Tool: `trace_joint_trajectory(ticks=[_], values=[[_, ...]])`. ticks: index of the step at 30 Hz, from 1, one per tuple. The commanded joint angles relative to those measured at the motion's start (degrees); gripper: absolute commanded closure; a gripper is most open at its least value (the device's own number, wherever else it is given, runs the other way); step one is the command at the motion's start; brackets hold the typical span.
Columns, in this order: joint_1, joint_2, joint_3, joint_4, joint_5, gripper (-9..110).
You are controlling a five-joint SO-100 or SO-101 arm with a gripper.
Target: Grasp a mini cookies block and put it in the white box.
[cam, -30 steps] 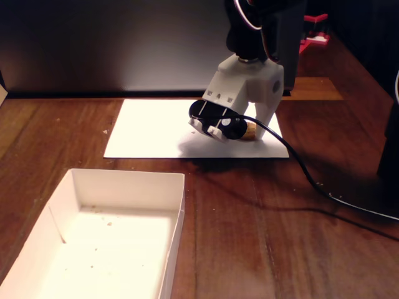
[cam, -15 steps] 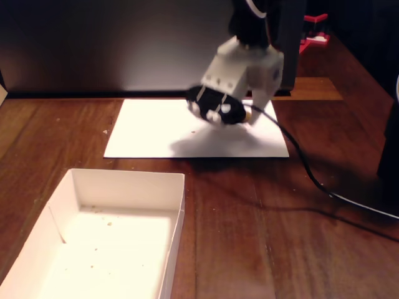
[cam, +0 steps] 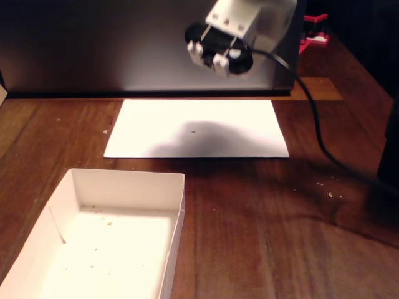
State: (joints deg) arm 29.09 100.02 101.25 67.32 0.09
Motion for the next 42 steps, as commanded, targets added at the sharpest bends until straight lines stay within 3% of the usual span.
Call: trace_joint_trajectory(ticks=[1,20,32,42], values=[[-2.0,7.5,-11.6,2.5,-0.9,86],[-20.4,8.6,-21.4,4.1,-6.7,86],[-36.1,3.2,-23.7,-2.4,-4.8,86],[-42.9,-8.6,-26.5,-9.4,-2.2,86]])
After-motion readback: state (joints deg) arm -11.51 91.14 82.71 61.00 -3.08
